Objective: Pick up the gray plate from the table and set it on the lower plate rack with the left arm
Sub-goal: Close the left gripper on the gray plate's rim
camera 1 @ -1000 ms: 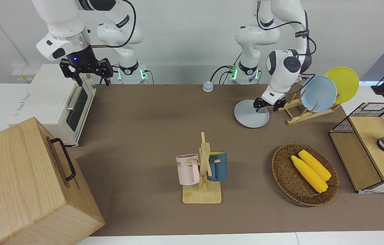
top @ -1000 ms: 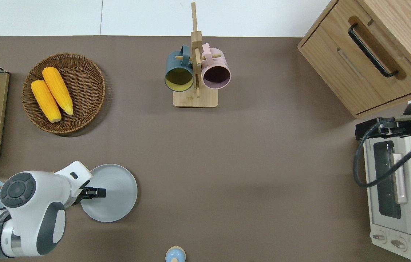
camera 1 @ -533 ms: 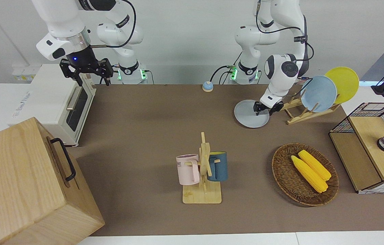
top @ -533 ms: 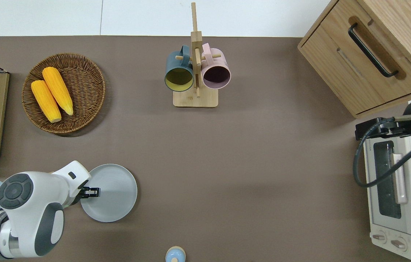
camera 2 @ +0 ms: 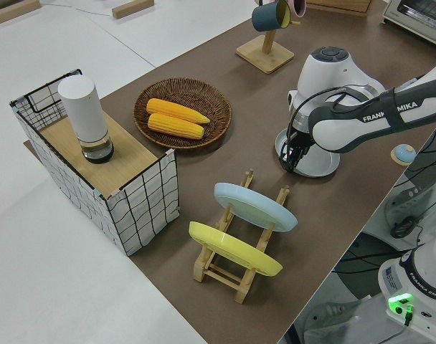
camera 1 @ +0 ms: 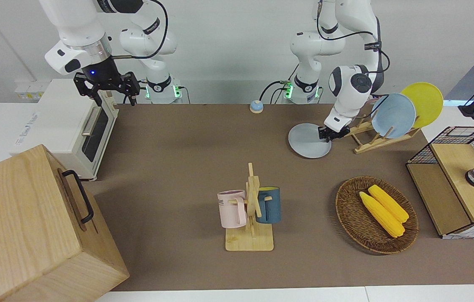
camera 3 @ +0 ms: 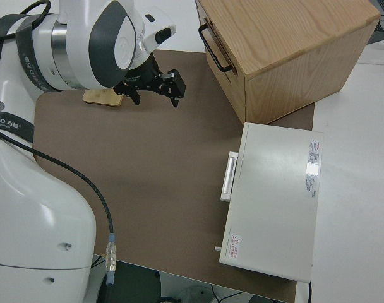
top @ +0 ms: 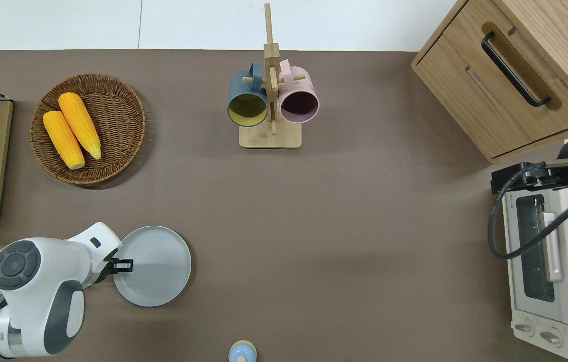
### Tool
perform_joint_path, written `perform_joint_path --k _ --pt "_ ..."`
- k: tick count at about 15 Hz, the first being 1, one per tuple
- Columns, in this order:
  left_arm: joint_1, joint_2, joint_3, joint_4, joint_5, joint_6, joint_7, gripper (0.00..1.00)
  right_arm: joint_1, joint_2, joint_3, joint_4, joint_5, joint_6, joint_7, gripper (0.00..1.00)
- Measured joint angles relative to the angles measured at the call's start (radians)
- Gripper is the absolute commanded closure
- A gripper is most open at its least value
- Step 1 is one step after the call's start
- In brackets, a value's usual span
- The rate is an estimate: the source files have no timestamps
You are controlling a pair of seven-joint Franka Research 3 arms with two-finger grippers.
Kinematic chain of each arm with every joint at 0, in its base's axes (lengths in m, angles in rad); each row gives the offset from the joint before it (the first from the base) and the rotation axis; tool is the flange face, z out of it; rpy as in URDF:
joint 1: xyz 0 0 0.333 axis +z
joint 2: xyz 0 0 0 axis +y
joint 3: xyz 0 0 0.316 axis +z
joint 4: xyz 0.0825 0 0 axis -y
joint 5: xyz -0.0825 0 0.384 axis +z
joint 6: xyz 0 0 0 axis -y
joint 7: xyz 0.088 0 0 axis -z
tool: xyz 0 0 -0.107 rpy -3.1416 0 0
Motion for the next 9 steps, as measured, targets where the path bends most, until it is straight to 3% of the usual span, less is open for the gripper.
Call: perform_joint_path --k 9 --pt "0.037 -0.007 0.014 0.001 -0.001 -0.005 0.052 1.00 0.000 0.000 0.000 0.000 0.000 0.000 0.000 0.017"
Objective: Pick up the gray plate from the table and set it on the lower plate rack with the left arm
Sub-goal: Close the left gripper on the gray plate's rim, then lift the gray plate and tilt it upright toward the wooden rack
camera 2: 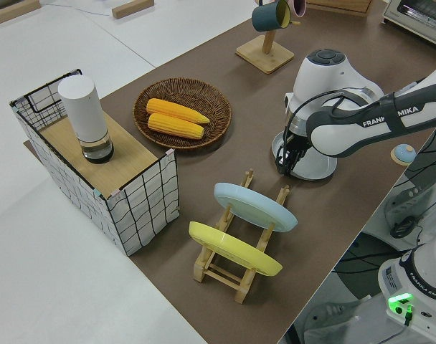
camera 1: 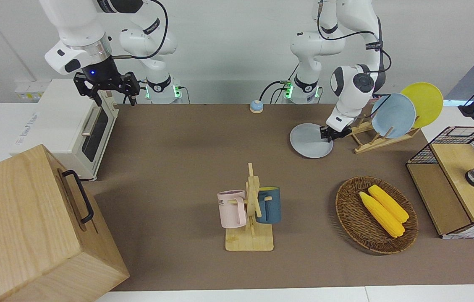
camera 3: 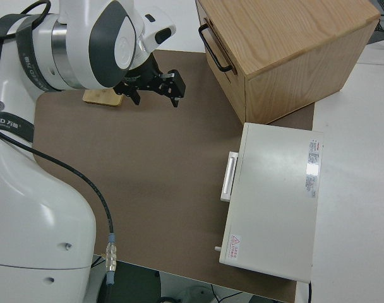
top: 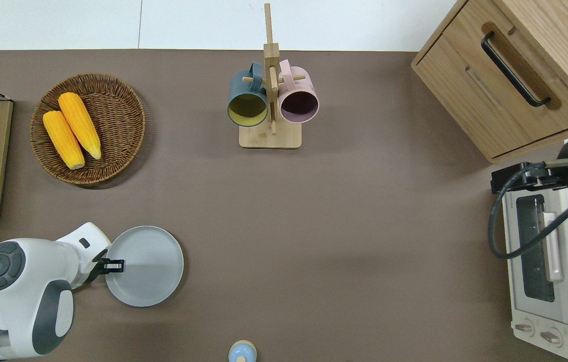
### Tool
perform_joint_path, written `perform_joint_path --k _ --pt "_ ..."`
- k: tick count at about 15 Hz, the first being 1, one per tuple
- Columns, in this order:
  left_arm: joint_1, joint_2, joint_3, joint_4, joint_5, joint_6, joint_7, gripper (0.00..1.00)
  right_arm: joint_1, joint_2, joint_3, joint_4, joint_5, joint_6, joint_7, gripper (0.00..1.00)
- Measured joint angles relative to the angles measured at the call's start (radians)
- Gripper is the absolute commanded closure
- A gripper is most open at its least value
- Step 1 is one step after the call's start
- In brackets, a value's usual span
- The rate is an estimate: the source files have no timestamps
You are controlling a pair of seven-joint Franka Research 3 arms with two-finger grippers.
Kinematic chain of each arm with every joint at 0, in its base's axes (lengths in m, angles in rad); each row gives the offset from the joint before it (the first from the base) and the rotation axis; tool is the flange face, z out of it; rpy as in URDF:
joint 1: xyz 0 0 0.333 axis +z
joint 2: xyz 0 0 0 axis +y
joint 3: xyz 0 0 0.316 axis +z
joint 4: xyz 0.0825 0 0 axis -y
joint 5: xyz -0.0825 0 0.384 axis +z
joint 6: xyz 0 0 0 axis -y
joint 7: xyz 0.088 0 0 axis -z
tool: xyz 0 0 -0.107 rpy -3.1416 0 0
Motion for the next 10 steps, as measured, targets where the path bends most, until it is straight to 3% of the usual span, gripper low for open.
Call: perform_joint_path --k 10 --pt "0.007 -0.081 0.002 0.087 0.000 -0.234 0.005 1.00 0.000 0.000 0.000 0.000 0.000 0.000 0.000 0.017"
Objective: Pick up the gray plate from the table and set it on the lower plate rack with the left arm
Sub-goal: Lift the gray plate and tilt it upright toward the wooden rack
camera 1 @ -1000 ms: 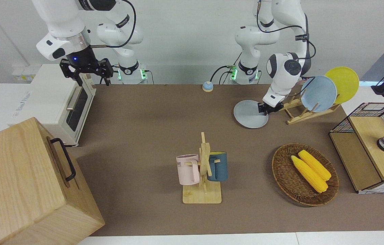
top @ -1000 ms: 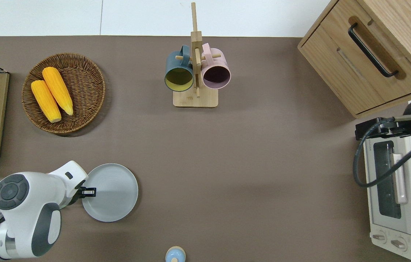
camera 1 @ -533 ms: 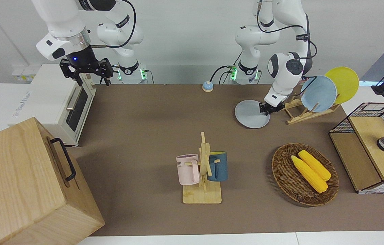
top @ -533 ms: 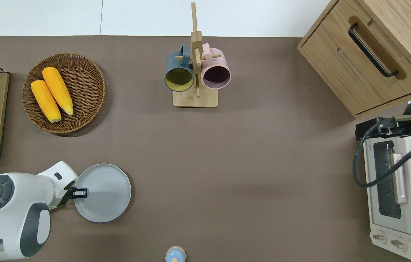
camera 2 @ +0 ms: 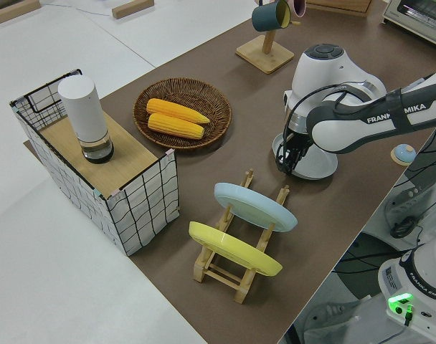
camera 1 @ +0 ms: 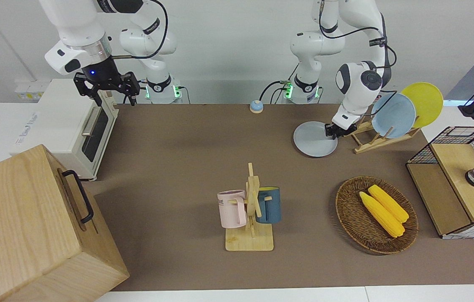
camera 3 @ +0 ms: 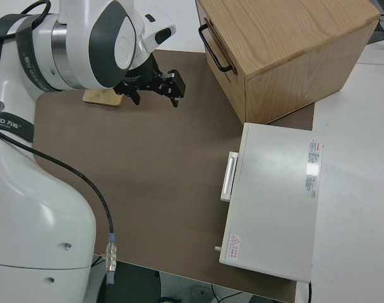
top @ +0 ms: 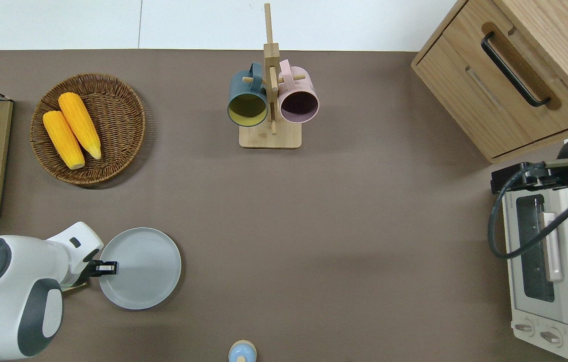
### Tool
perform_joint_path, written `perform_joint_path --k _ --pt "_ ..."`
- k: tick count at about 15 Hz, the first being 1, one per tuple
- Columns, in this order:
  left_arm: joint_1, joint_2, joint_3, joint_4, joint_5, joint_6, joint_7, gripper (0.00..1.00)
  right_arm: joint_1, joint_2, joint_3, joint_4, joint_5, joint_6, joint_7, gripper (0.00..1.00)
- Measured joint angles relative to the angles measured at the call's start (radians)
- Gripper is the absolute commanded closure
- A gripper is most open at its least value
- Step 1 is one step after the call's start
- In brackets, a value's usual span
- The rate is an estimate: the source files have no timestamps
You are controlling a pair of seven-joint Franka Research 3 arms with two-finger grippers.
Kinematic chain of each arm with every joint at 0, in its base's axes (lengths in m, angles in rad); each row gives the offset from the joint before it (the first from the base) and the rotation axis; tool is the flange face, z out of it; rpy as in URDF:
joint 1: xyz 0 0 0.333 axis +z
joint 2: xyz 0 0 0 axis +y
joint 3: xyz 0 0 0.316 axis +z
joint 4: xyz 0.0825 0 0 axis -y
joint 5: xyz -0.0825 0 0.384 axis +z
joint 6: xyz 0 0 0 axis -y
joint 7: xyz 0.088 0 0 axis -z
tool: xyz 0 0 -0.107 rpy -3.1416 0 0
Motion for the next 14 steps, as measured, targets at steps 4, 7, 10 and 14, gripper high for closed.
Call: perform_joint_path --k 4,7,10,14 --pt "0.000 -0.031 0.000 0.045 0.000 -0.092 0.000 1.00 0.000 0.000 0.000 0.000 0.000 0.000 0.000 0.017" --pt "0.000 -0.050 0.000 0.060 0.000 -0.135 -0.001 1.00 0.000 0.000 0.000 0.000 0.000 0.000 0.000 0.017" --pt "0.000 -0.069 0.000 0.089 -0.003 -0.184 -0.013 1.00 0.000 0.000 0.000 0.000 0.000 0.000 0.000 0.017" --pt "0.000 -0.086 0.000 0.102 -0.003 -0.210 -0.018 1.00 0.000 0.000 0.000 0.000 0.000 0.000 0.000 0.017"
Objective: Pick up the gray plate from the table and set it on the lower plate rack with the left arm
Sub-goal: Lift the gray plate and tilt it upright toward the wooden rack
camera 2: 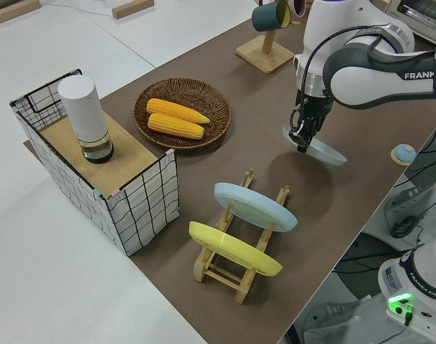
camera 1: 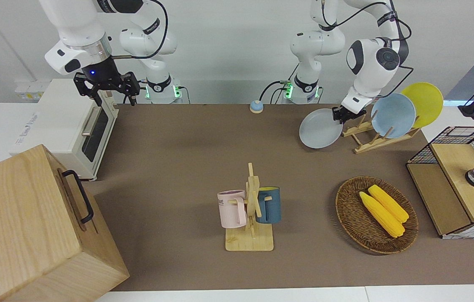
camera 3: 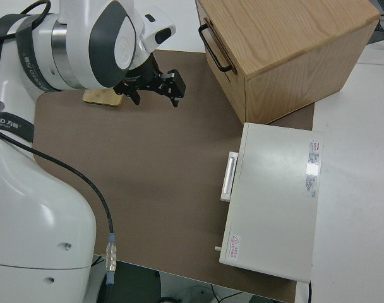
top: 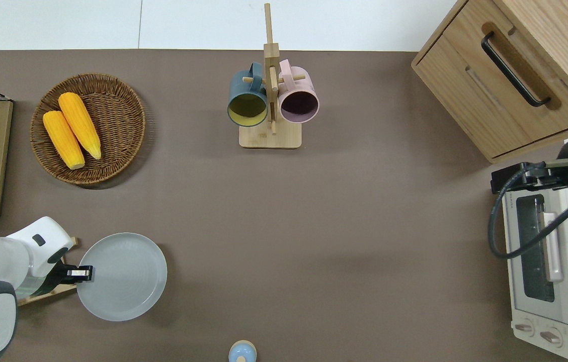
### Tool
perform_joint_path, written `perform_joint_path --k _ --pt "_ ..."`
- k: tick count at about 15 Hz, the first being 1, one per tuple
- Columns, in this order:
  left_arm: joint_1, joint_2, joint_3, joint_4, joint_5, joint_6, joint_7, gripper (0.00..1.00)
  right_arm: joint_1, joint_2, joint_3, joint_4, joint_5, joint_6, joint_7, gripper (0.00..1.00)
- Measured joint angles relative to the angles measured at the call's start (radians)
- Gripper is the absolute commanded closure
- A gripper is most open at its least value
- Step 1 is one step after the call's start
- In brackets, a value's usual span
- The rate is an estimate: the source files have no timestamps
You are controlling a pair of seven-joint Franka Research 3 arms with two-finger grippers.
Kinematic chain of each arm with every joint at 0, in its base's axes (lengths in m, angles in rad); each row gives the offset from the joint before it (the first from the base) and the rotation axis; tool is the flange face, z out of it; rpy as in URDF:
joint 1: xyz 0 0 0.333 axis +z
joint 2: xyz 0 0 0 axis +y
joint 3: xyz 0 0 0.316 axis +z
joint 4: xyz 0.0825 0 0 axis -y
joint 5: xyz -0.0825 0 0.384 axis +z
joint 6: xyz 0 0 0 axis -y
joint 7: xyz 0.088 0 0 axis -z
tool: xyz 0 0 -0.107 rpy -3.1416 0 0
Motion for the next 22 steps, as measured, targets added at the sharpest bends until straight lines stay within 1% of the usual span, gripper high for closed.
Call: perform_joint_path --k 4,7,10,14,19,22 --pt "0.000 -0.014 0.000 0.040 0.000 -0.071 -0.001 1.00 0.000 0.000 0.000 0.000 0.000 0.000 0.000 0.017" --pt "0.000 -0.026 0.000 0.102 0.000 -0.155 -0.006 1.00 0.000 0.000 0.000 0.000 0.000 0.000 0.000 0.017" --pt "0.000 -0.043 -0.005 0.160 0.008 -0.219 -0.038 1.00 0.000 0.000 0.000 0.000 0.000 0.000 0.000 0.017" --pt "-0.001 -0.065 -0.034 0.180 0.117 -0.271 -0.084 1.00 0.000 0.000 0.000 0.000 0.000 0.000 0.000 0.017" --pt "-0.001 -0.073 -0.098 0.180 0.314 -0.306 -0.180 1.00 0.000 0.000 0.000 0.000 0.000 0.000 0.000 0.017" --pt "0.000 -0.073 -0.104 0.180 0.388 -0.328 -0.234 1.00 0.000 0.000 0.000 0.000 0.000 0.000 0.000 0.017"
